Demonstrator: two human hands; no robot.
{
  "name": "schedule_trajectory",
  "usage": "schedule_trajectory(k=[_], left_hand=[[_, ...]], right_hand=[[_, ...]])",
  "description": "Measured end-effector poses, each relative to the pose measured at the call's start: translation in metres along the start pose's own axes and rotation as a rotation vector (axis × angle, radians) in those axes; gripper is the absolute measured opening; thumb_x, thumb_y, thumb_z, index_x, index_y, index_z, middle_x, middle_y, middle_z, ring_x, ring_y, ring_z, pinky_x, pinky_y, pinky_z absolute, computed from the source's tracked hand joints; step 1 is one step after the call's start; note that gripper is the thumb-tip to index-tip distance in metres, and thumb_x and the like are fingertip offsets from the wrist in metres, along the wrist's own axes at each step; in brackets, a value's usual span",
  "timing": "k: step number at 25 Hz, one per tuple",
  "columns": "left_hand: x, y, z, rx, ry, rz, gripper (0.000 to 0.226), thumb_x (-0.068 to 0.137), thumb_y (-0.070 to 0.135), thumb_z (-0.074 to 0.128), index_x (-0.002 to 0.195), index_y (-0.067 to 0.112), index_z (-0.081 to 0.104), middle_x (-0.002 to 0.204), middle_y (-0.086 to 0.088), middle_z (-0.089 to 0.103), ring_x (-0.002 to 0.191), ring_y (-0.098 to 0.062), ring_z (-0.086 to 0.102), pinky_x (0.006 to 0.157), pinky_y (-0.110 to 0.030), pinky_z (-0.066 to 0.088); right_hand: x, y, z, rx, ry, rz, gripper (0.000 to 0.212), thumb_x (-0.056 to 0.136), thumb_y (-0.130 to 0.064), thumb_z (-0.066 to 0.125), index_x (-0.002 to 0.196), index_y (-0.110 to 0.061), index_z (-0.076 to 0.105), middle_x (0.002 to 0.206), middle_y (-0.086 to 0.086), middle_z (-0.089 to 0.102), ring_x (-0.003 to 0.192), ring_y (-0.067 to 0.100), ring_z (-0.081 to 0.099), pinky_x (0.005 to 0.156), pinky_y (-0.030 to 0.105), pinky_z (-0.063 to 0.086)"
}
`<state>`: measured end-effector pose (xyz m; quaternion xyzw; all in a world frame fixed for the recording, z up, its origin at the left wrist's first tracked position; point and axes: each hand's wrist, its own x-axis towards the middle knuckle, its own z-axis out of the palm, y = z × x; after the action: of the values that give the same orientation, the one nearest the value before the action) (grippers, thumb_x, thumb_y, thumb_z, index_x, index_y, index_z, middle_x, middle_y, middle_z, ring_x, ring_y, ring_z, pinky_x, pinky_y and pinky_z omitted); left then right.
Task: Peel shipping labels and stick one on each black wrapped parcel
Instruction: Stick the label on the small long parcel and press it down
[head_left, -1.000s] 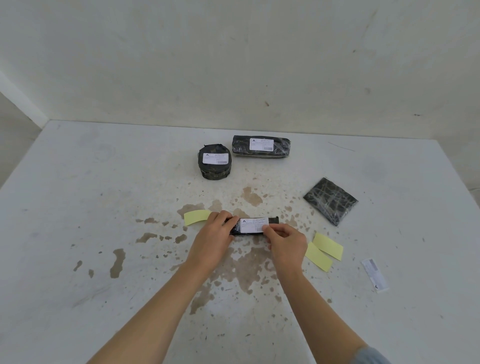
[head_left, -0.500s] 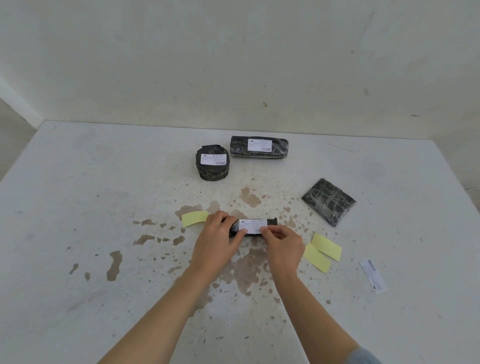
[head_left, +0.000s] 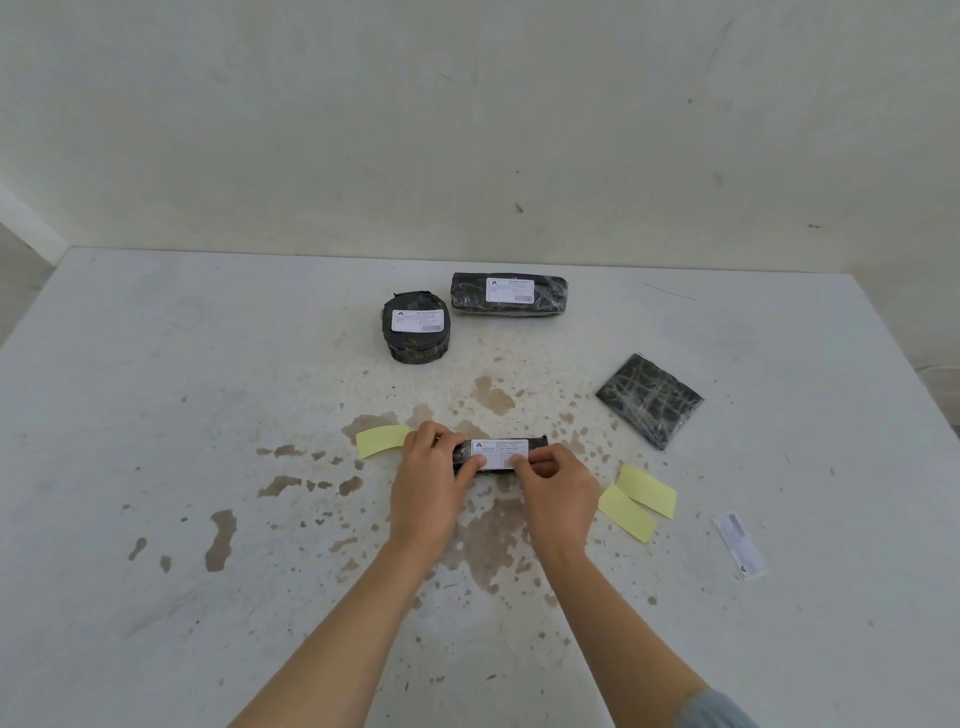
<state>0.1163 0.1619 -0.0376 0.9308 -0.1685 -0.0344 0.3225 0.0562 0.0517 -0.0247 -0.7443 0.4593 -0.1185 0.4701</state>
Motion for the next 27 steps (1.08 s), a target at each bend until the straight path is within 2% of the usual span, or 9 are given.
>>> schedule_trajectory(k=[4, 7, 12, 16, 23, 27], left_hand=[[0.0, 0.001, 0.001, -0.005, 0.009, -0.007, 0.034, 0.085, 0.031, 0.064, 0.11, 0.008, 0.064, 0.107, -0.001, 0.054, 0.103, -0.016, 0.049, 0.077, -0.019, 0.042], [-0.001, 0.0, 0.002, -0.031, 0.014, -0.019, 0.035, 0.084, 0.031, 0.067, 0.11, 0.008, 0.065, 0.107, -0.002, 0.054, 0.102, -0.016, 0.049, 0.077, -0.018, 0.04], [-0.001, -0.01, -0.002, -0.14, -0.022, -0.012, 0.04, 0.078, 0.025, 0.073, 0.114, 0.008, 0.065, 0.109, -0.002, 0.056, 0.104, -0.016, 0.051, 0.085, -0.016, 0.037], [0.002, -0.016, -0.005, -0.187, -0.042, 0.012, 0.04, 0.075, 0.022, 0.075, 0.112, 0.009, 0.066, 0.108, -0.002, 0.058, 0.101, -0.015, 0.054, 0.085, -0.016, 0.038], [0.002, -0.018, -0.004, -0.206, -0.045, 0.032, 0.039, 0.076, 0.021, 0.075, 0.113, 0.009, 0.067, 0.109, -0.001, 0.058, 0.1, -0.014, 0.055, 0.088, -0.02, 0.043], [0.003, -0.027, -0.008, -0.208, -0.128, 0.084, 0.043, 0.079, 0.02, 0.072, 0.12, 0.012, 0.063, 0.113, 0.0, 0.056, 0.104, -0.013, 0.053, 0.094, -0.022, 0.043]], right_hand=[[0.003, 0.006, -0.004, -0.077, -0.023, -0.062, 0.041, 0.074, -0.032, 0.077, 0.098, -0.016, 0.047, 0.075, -0.001, 0.052, 0.069, 0.015, 0.051, 0.052, 0.019, 0.034], [0.008, 0.008, -0.005, -0.086, -0.077, -0.035, 0.058, 0.07, -0.036, 0.08, 0.108, -0.015, 0.042, 0.084, -0.001, 0.051, 0.076, 0.017, 0.052, 0.052, 0.019, 0.032], [0.02, 0.012, -0.011, -0.013, -0.164, -0.011, 0.034, 0.075, -0.029, 0.077, 0.099, -0.012, 0.059, 0.065, -0.004, 0.046, 0.055, 0.009, 0.04, 0.05, 0.019, 0.03], [0.028, 0.012, -0.011, 0.005, -0.175, 0.042, 0.027, 0.078, -0.028, 0.074, 0.094, -0.011, 0.061, 0.063, -0.004, 0.044, 0.054, 0.01, 0.038, 0.051, 0.022, 0.031], [0.03, 0.004, 0.0, -0.097, -0.084, 0.092, 0.036, 0.078, -0.043, 0.071, 0.088, -0.012, 0.054, 0.074, -0.002, 0.055, 0.07, 0.018, 0.055, 0.058, 0.027, 0.04], [0.028, -0.002, 0.009, -0.228, -0.09, 0.072, 0.058, 0.073, -0.052, 0.071, 0.101, -0.007, 0.049, 0.102, 0.008, 0.055, 0.084, 0.022, 0.054, 0.064, 0.03, 0.038]])
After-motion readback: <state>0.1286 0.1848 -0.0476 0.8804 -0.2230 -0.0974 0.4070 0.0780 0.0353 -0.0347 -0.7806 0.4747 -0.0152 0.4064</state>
